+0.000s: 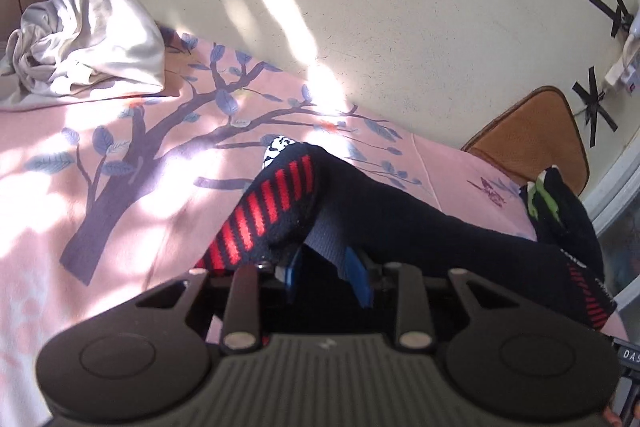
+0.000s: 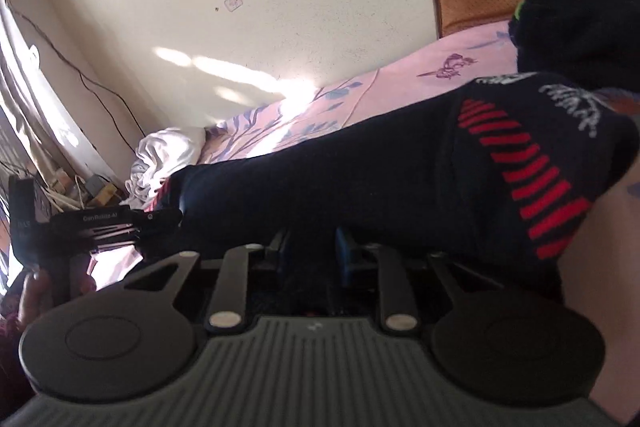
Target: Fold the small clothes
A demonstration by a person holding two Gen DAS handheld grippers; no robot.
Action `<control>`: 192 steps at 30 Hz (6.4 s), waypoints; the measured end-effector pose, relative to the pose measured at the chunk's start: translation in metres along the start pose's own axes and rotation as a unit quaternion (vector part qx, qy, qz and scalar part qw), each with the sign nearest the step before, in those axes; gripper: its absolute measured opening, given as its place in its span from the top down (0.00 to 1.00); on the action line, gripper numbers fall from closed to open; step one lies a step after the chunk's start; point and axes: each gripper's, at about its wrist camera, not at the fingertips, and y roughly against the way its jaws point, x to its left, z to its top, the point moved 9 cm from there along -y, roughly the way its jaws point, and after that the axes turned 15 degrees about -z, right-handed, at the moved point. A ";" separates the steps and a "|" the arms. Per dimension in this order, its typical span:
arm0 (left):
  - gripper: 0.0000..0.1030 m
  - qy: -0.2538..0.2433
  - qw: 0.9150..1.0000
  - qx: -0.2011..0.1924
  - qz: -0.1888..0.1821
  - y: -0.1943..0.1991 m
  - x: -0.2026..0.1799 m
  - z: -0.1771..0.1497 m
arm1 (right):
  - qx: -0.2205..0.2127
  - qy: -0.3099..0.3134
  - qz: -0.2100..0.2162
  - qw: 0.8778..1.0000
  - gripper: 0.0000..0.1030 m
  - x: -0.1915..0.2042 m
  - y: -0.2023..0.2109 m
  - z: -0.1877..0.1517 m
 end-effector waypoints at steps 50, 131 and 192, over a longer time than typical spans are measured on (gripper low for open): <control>0.40 0.108 0.977 -0.167 -0.083 0.069 0.077 0.040 | 0.011 0.373 -0.023 0.928 0.52 0.222 -0.057 -0.052; 0.00 -0.125 0.986 -0.051 0.100 0.018 0.010 -0.011 | 0.015 -0.029 0.073 0.997 0.00 0.089 -0.022 -0.028; 0.00 -0.140 0.980 -0.053 0.135 0.029 0.002 -0.022 | 0.040 -0.010 0.093 0.995 0.00 0.086 -0.023 -0.031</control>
